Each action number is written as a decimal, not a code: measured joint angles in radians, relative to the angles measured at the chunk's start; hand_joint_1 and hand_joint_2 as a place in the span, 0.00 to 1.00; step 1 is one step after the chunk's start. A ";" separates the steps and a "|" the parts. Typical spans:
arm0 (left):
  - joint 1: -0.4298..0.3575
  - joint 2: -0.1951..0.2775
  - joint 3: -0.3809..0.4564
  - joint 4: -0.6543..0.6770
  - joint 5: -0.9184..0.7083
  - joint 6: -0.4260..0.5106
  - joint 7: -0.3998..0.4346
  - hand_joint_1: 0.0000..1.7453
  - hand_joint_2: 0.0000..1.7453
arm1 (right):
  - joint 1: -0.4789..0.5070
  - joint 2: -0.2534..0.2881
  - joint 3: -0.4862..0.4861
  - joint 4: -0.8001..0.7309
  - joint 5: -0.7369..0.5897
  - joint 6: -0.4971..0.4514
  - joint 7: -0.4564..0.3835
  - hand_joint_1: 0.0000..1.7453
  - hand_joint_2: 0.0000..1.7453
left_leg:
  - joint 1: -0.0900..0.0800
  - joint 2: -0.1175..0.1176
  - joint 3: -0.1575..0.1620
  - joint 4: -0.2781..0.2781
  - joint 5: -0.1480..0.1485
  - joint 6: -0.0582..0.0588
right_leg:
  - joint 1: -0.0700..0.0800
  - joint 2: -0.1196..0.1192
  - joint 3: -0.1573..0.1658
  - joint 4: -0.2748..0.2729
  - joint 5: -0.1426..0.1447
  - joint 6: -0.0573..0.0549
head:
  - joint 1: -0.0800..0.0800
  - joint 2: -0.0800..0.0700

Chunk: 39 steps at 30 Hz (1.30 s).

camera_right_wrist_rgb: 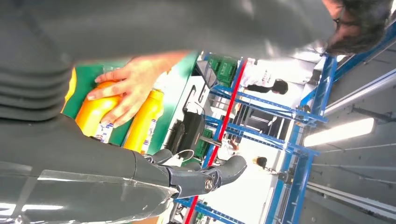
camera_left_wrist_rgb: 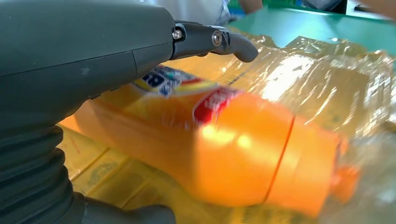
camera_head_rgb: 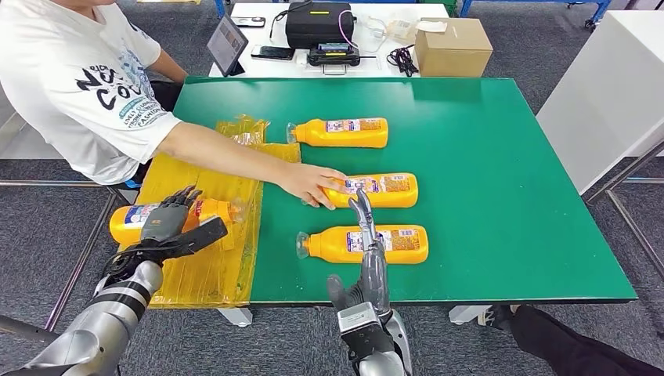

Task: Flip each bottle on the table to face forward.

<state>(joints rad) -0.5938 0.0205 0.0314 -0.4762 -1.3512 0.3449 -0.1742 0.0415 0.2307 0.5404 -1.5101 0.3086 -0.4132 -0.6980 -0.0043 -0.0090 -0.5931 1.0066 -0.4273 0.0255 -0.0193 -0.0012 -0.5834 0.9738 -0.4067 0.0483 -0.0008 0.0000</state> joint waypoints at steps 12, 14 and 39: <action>0.064 -0.043 0.251 -0.092 0.916 -0.717 -0.262 0.00 1.00 | -0.016 0.016 -0.032 0.116 -0.011 0.058 0.013 0.00 1.00 | 0.000 -0.005 0.007 0.000 0.002 -0.001 | 0.000 -0.003 0.008 0.000 0.000 0.000 | 0.000 0.000; 0.084 -0.043 0.254 -0.115 1.012 -0.759 -0.269 0.00 1.00 | -0.018 0.017 -0.033 0.127 -0.011 0.061 0.013 0.00 1.00 | 0.000 -0.005 0.006 0.000 0.002 -0.001 | 0.000 -0.002 0.007 0.000 0.000 0.000 | 0.000 0.000; 0.332 -0.161 0.057 -0.803 1.017 0.038 -0.431 0.00 1.00 | -0.002 -0.014 -0.107 0.093 0.216 -0.053 0.171 0.00 1.00 | -0.001 -0.002 -0.011 0.001 0.001 0.000 | -0.001 -0.002 -0.010 0.000 0.000 0.001 | 0.000 0.000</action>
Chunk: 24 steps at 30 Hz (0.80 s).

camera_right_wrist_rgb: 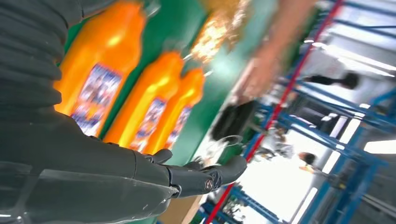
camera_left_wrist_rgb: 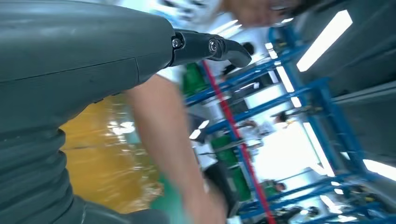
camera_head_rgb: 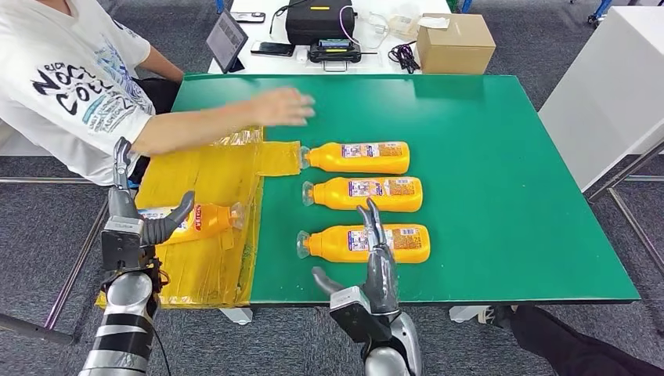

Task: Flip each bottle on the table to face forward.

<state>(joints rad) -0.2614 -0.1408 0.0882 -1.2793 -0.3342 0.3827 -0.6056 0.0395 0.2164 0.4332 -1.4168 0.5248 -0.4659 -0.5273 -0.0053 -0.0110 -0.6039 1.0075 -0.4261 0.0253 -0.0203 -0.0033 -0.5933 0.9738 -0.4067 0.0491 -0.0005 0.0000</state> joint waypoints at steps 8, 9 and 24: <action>0.135 -0.028 -0.086 -0.079 0.002 -0.017 -0.028 0.00 1.00 | -0.041 -0.094 -0.144 0.011 0.132 0.125 0.155 0.00 1.00 | 0.000 0.000 0.000 0.000 0.000 0.000 | 0.000 0.000 0.000 0.000 0.000 0.000 | 0.000 0.000; 0.149 -0.031 -0.094 -0.078 -0.004 -0.020 -0.030 0.00 1.00 | -0.043 -0.103 -0.154 0.013 0.139 0.131 0.162 0.00 1.00 | 0.000 0.000 0.000 0.000 0.000 0.000 | 0.000 0.000 0.000 0.000 0.000 0.000 | 0.000 0.000; 0.189 -0.069 -0.166 0.041 -0.049 -0.116 0.003 0.00 1.00 | -0.162 -0.175 -0.199 0.152 0.151 0.287 0.234 0.00 1.00 | 0.000 0.000 0.000 0.000 0.000 0.001 | 0.000 0.000 0.000 0.000 0.001 0.001 | 0.000 0.000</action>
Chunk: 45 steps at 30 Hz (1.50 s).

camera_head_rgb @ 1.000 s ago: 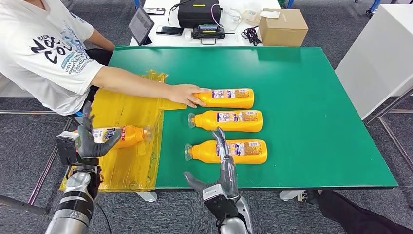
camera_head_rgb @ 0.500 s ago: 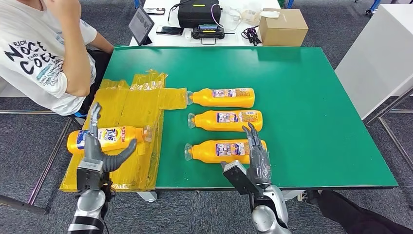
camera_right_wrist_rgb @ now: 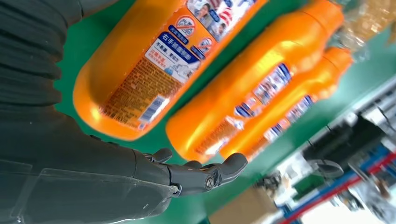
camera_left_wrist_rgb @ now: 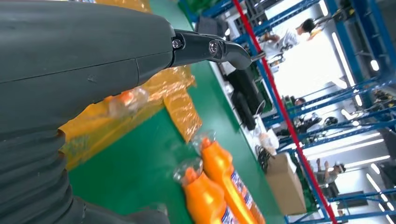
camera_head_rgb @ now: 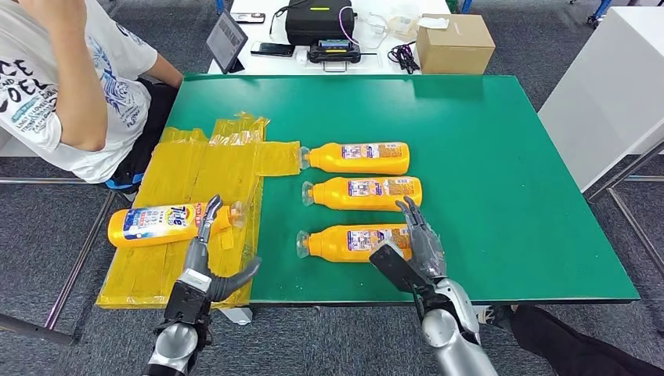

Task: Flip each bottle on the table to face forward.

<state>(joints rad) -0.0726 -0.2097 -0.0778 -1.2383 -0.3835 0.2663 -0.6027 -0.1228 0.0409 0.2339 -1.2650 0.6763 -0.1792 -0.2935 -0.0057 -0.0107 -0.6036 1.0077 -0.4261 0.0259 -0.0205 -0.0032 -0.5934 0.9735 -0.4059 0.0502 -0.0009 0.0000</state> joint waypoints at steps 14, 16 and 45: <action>-0.041 -0.002 -0.002 0.053 -0.003 0.007 -0.002 0.00 1.00 | -0.212 -0.016 0.016 0.290 -0.028 0.160 0.034 0.00 1.00 | 0.000 0.001 0.002 0.000 0.000 0.000 | 0.000 0.002 0.002 0.000 0.000 0.000 | 0.000 0.000; -0.043 -0.002 -0.002 0.062 -0.002 0.008 -0.005 0.00 1.00 | -0.244 -0.023 0.030 0.324 -0.039 0.188 0.034 0.00 1.00 | 0.000 0.001 0.003 0.000 0.000 0.000 | 0.000 0.002 0.002 0.000 0.001 0.000 | 0.000 0.000; -0.109 -0.002 -0.033 0.202 0.093 -0.022 -0.008 0.00 1.00 | -0.444 -0.356 0.398 0.393 -0.325 0.613 0.146 0.16 1.00 | -0.002 0.001 0.003 0.001 0.003 0.004 | -0.001 0.002 0.004 0.000 0.006 0.003 | 0.000 0.000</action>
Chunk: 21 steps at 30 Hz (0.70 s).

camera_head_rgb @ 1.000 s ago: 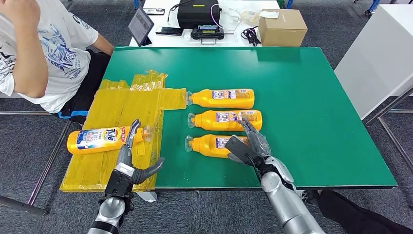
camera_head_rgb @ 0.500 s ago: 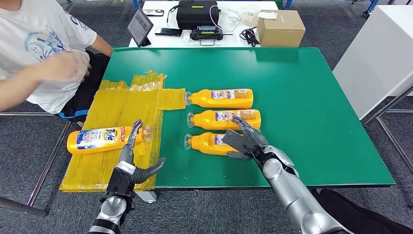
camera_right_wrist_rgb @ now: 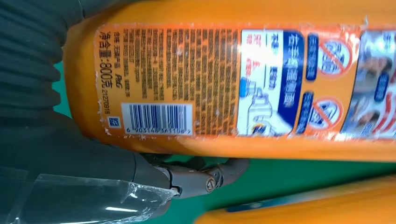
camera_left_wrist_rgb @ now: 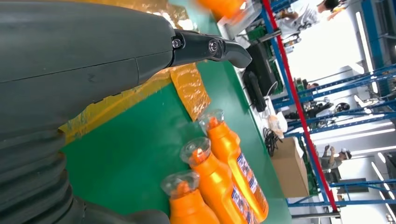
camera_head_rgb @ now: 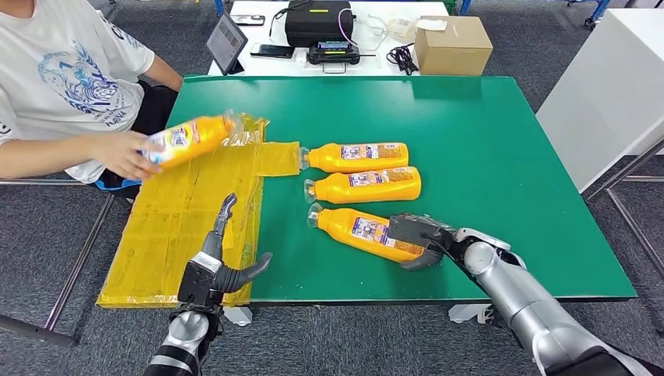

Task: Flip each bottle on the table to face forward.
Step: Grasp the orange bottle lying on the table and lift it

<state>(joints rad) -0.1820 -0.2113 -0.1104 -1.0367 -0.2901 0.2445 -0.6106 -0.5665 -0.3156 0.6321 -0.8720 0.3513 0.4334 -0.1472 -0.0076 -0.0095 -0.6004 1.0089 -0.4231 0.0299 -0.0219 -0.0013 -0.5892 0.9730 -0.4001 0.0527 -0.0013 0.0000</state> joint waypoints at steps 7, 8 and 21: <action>-0.006 0.000 -0.010 0.017 0.012 -0.001 0.000 0.00 1.00 | -0.026 -0.090 0.118 -0.074 -0.017 0.021 0.047 0.15 1.00 | 0.000 0.000 -0.003 0.000 0.000 0.000 | 0.000 0.000 -0.003 0.000 0.000 0.000 | 0.000 0.000; -0.007 0.000 -0.012 0.018 0.013 -0.001 0.000 0.00 1.00 | -0.028 -0.096 0.129 -0.079 -0.017 0.022 0.049 0.14 1.00 | 0.000 0.000 -0.004 0.000 0.000 0.000 | 0.000 0.000 -0.003 0.000 0.000 0.000 | 0.000 0.000; -0.012 -0.008 -0.016 0.030 0.027 0.012 -0.002 0.00 1.00 | -0.046 -0.107 0.248 -0.089 0.016 -0.066 0.103 0.62 1.00 | 0.000 0.000 -0.004 0.000 0.000 0.000 | 0.000 0.000 -0.004 0.000 0.000 0.000 | 0.000 0.000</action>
<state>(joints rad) -0.1944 -0.2189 -0.1263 -1.0063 -0.2632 0.2569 -0.6123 -0.6121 -0.4222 0.8804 -0.9609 0.3676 0.3672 -0.0446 -0.0072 -0.0095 -0.6042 1.0090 -0.4232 0.0298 -0.0214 -0.0013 -0.5931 0.9731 -0.4002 0.0528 -0.0011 0.0000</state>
